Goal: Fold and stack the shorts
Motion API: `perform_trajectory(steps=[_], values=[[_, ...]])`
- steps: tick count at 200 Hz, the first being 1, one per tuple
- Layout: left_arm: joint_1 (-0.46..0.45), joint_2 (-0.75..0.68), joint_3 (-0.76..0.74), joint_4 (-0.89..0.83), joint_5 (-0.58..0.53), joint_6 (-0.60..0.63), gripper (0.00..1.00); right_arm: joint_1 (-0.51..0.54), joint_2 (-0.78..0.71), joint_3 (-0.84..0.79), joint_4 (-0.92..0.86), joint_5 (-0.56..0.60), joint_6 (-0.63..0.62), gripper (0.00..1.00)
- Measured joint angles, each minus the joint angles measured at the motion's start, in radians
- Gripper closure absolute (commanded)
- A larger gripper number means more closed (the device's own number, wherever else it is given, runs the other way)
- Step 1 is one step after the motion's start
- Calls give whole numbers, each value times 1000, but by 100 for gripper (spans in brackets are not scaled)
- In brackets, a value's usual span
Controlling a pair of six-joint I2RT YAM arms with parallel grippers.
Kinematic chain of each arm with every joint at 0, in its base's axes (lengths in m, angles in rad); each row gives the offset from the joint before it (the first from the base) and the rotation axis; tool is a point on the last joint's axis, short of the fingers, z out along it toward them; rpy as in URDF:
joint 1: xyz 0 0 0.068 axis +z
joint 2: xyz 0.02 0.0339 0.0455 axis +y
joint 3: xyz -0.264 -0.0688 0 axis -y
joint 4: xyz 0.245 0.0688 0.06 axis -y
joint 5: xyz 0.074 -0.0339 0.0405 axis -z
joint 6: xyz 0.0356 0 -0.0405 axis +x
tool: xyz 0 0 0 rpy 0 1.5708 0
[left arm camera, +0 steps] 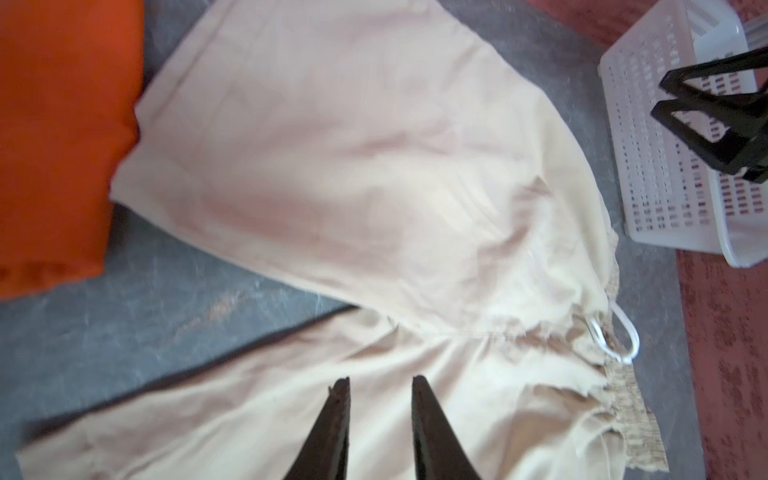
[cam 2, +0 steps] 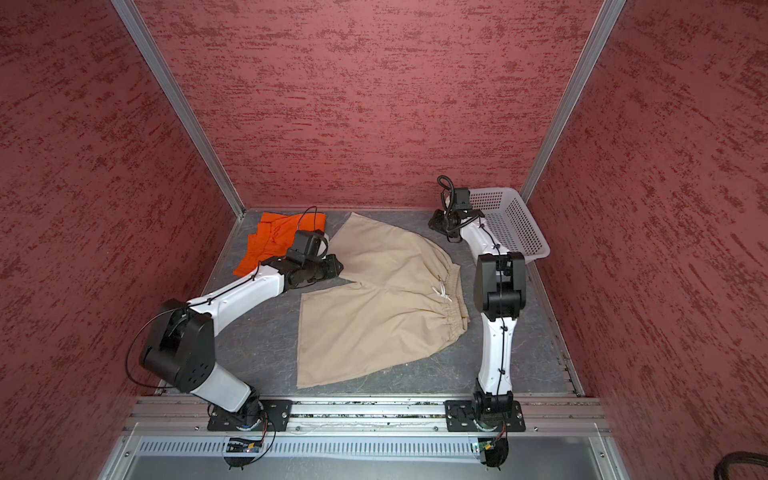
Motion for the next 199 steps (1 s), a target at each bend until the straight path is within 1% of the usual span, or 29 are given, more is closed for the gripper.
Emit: perform_trajectory(steps=[17, 38, 58, 72, 99, 115, 142, 153, 157, 169, 199], values=[[-10, -90, -87, -29, -1, -53, 62, 16, -218, -206, 37, -25, 5, 50], [-11, -179, -171, -61, -5, -120, 62, 6, -459, -423, 82, -48, 13, 50], [-7, -224, -245, -77, -13, -179, 62, -26, -624, -613, 109, -91, 32, 50], [3, -230, -294, -85, -18, -211, 64, -55, -701, -738, 117, -124, 51, 50], [43, -210, -351, -85, -28, -244, 68, -114, -814, -966, 130, -157, 98, 49], [69, -180, -355, -76, -29, -243, 69, -146, -871, -1048, 129, -173, 121, 47], [113, -110, -355, -37, -30, -235, 72, -192, -944, -1103, 140, -193, 148, 45], [130, -83, -353, -27, -28, -229, 73, -208, -966, -1117, 150, -200, 160, 43], [135, -73, -351, -24, -27, -224, 73, -215, -972, -1122, 152, -200, 165, 40], [149, -49, -336, -18, -24, -216, 74, -238, -982, -1136, 153, -205, 177, 36], [175, 21, -285, 26, -23, -187, 75, -313, -984, -1195, 143, -232, 219, 35]])
